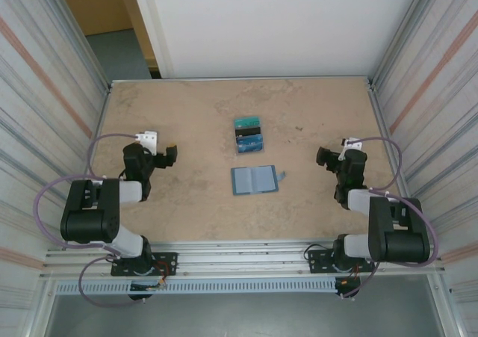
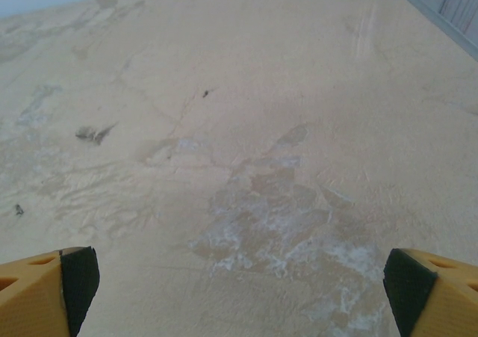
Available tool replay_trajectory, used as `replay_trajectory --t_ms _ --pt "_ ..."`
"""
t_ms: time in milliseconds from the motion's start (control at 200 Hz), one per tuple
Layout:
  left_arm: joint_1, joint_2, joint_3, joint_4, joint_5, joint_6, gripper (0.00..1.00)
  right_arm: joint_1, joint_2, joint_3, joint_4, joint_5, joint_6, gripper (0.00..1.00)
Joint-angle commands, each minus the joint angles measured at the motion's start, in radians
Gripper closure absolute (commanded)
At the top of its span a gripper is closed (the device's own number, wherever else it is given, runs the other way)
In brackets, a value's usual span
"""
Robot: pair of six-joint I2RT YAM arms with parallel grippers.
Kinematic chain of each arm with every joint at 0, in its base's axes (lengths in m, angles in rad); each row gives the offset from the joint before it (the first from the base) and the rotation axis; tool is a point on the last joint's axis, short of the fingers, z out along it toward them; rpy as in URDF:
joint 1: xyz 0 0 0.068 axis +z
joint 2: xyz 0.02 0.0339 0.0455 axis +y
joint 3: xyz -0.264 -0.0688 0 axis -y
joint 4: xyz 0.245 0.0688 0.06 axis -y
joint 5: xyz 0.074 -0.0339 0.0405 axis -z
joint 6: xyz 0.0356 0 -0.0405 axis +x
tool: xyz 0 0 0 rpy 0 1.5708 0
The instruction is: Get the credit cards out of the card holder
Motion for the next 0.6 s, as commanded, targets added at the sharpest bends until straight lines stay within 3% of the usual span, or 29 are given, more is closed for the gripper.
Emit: replay_trajectory --t_ms 0,241,301,596 --pt "-0.002 -0.001 0.006 -0.014 0.030 -0.013 0.01 -0.023 0.042 0.028 0.118 -0.068 -0.041 0.01" --pt "-0.004 -0.001 0.006 -0.013 0.027 -0.010 0.01 -0.038 0.202 0.056 0.202 -0.153 -0.049 0.01" --pt "-0.005 -0.001 0.007 -0.014 0.026 -0.010 0.02 -0.032 0.198 0.093 0.121 -0.148 -0.059 0.01" --pt "-0.006 0.000 0.007 -0.016 0.024 -0.010 0.01 -0.005 0.204 0.102 0.119 -0.100 -0.076 0.01"
